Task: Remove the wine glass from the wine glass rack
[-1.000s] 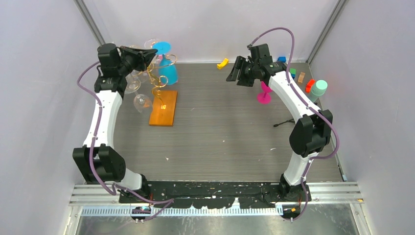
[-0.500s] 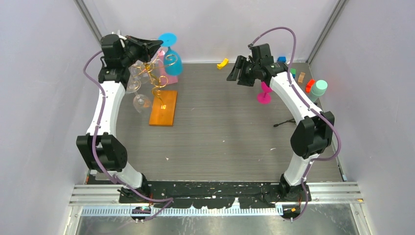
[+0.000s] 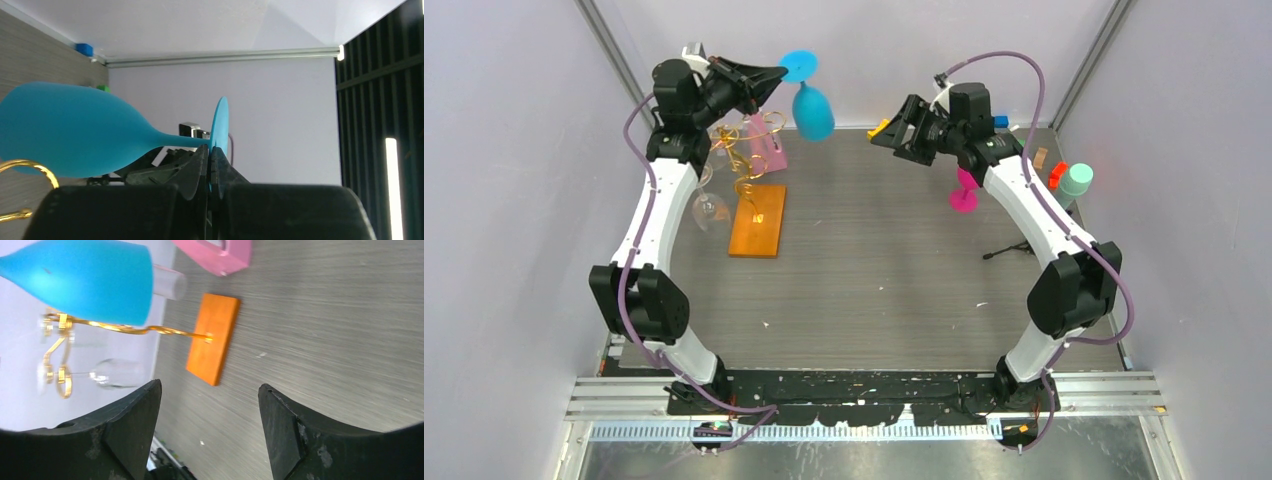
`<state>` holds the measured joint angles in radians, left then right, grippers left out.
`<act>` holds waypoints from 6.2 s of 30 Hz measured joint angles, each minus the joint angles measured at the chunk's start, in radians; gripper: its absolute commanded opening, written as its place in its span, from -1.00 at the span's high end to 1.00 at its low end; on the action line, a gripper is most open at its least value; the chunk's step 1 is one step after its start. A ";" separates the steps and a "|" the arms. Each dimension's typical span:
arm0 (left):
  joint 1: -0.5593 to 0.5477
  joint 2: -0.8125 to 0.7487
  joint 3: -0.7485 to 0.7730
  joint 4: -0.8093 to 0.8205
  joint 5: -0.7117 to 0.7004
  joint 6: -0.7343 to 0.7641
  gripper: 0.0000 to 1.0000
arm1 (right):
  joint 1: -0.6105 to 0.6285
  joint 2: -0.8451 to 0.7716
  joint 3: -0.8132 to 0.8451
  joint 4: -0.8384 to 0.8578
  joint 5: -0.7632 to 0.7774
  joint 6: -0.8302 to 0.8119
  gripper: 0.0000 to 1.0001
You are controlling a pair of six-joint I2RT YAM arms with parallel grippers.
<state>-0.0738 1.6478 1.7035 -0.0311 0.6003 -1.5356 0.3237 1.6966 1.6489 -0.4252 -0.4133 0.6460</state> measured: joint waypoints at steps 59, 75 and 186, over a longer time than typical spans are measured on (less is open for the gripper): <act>-0.063 -0.042 -0.182 0.513 -0.051 -0.550 1.00 | 0.052 0.024 -0.295 1.243 -0.104 0.732 -0.44; -0.064 -0.042 -0.209 0.513 -0.058 -0.552 1.00 | 0.059 -0.081 -0.296 1.005 -0.009 0.549 -0.43; 0.089 -0.382 0.337 -1.191 -0.999 1.114 -0.99 | 0.027 0.405 0.560 -0.699 0.533 -0.317 -0.19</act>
<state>0.0154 1.2659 2.0403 -1.2221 -0.3985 -0.4217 0.3511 2.1017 2.2089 -1.1240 0.1200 0.3290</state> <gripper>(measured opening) 0.994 0.591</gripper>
